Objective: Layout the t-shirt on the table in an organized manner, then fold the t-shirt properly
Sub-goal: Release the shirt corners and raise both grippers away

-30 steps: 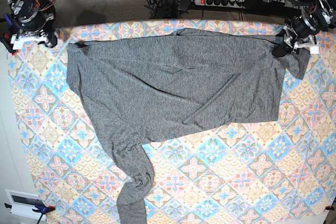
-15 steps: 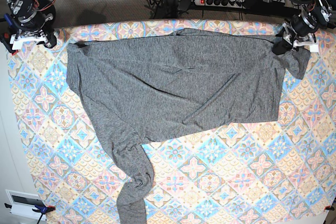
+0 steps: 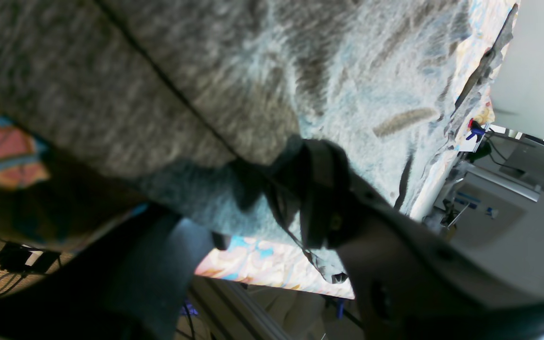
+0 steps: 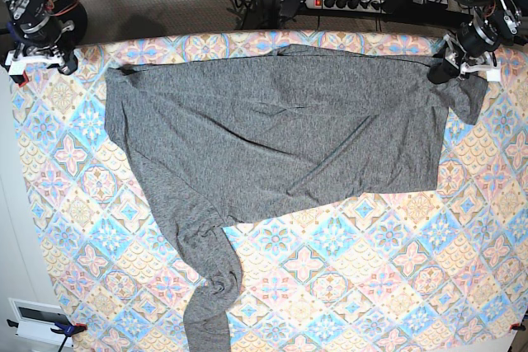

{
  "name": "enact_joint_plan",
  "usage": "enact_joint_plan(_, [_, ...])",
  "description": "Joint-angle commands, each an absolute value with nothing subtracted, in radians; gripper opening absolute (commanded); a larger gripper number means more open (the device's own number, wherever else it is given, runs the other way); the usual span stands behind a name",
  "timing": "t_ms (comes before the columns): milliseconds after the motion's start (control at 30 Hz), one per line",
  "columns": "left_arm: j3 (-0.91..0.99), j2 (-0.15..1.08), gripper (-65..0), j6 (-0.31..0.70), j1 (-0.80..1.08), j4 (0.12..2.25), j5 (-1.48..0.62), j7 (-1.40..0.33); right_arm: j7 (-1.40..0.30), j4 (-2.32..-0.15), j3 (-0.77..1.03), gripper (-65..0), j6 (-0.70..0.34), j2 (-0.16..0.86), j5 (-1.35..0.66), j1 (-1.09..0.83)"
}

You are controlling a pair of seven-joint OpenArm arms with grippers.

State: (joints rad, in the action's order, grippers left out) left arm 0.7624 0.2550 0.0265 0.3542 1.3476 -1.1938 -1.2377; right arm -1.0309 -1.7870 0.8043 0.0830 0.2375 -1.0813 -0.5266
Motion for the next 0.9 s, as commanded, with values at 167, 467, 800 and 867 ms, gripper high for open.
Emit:
enact_joint_plan(167, [0.753, 0.257, -43.7, -0.002, 0.378, 1.337, -1.101, -1.267, -1.02, -1.945, 0.877, -53.5, 0.079, 0.255, -1.095, -0.604])
enact_joint_plan(467, [0.837, 0.306, -43.7, -0.004, 0.421, 1.346, -1.11, -1.274, -1.02, -1.977, 0.912, -53.5, 0.079, 0.255, -1.124, -0.621])
enact_joint_plan(800, [1.003, 0.311, -43.7, -0.004, 0.449, 1.491, -1.109, -1.274, -1.021, -1.979, 0.892, -53.5, 0.079, 0.251, -1.13, -0.544])
enact_joint_plan(867, [1.015, 0.311, -43.7, -0.004, 0.449, 1.526, -1.109, -1.274, -1.021, -1.979, 0.885, -53.5, 0.079, 0.251, -1.13, -0.533])
